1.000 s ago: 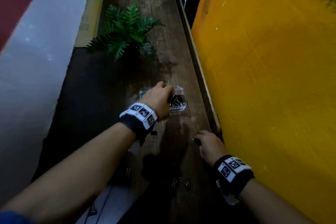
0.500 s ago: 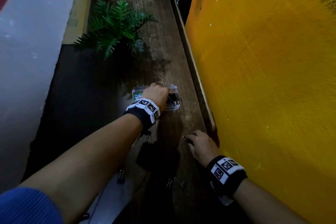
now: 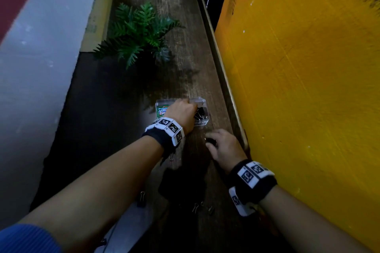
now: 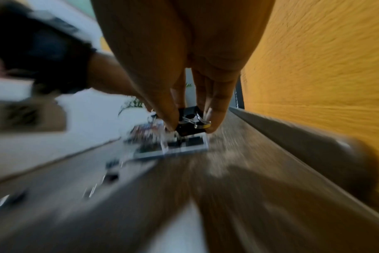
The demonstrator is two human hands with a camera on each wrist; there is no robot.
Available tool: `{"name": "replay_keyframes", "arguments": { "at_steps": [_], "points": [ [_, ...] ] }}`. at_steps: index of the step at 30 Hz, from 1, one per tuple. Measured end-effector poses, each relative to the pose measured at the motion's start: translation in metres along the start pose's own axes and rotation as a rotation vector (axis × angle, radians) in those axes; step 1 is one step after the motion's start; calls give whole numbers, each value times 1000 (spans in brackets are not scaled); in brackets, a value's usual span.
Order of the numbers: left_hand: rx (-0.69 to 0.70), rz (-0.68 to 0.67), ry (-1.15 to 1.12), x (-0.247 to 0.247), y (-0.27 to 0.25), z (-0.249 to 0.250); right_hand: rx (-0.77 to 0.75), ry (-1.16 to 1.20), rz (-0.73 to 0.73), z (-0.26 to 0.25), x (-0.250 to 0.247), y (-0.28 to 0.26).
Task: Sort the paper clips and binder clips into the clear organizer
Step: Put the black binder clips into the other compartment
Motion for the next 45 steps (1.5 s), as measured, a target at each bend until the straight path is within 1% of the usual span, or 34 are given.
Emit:
{"name": "replay_keyframes", "arguments": {
  "at_steps": [3, 6, 9, 12, 15, 17, 19, 22, 23, 26, 28, 30, 32, 34, 36, 38, 41, 43, 45],
  "points": [
    [-9, 113, -45, -8, -23, -4, -39, 61, 115, -14, -6, 33],
    [-19, 217, -138, -15, -68, -16, -58, 109, 196, -27, -8, 64],
    [-52, 188, -182, -10, -131, -38, -104, 116, 179, -36, 0, 85],
    [-205, 148, -230, -2, -197, -67, -116, 60, 100, -39, 13, 93],
    [-402, 139, -184, 3, -259, -98, -126, -26, 21, -40, 20, 91],
    [-516, 121, -161, 4, -293, -114, -178, -60, 5, -42, 20, 87],
    [-584, 90, -147, 6, -321, -125, -197, -64, 33, -41, 19, 86],
    [-663, 37, -148, 7, -344, -133, -166, -130, 142, -40, 14, 89],
    [-680, 22, -154, 6, -348, -133, -148, -155, 150, -40, 13, 89],
    [-687, 2, -190, 8, -353, -123, -109, -218, 115, -38, 12, 87],
    [-687, 13, -220, 8, -352, -116, -140, -268, 83, -35, 14, 86],
    [-687, 1, -223, 11, -352, -111, -136, -295, 54, -30, 15, 84],
    [-680, -29, -220, 15, -353, -108, -118, -257, 77, -26, 10, 74],
    [-664, -34, -231, 18, -355, -107, -127, -145, 108, -25, 4, 50],
    [-649, -31, -237, 21, -357, -105, -137, -28, 60, -23, 0, 12],
    [-652, -24, -239, 21, -360, -103, -155, 30, 3, -16, 0, -33],
    [-613, -44, -245, 22, -368, -100, -170, 7, -109, -7, 0, -100],
    [-558, -104, -236, 24, -373, -98, -174, -29, -176, -2, 4, -134],
    [-520, -170, -229, 27, -375, -96, -154, -97, -231, 4, 12, -158]
  ]
}}
Point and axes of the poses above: each hand's wrist, its own y-axis towards the middle knuckle, its own x-axis out of the palm, z = x × y, the point moved 2 cm from there along y, towards the middle knuckle, and after that the axes turned 14 degrees about z, right-handed, at the moved point
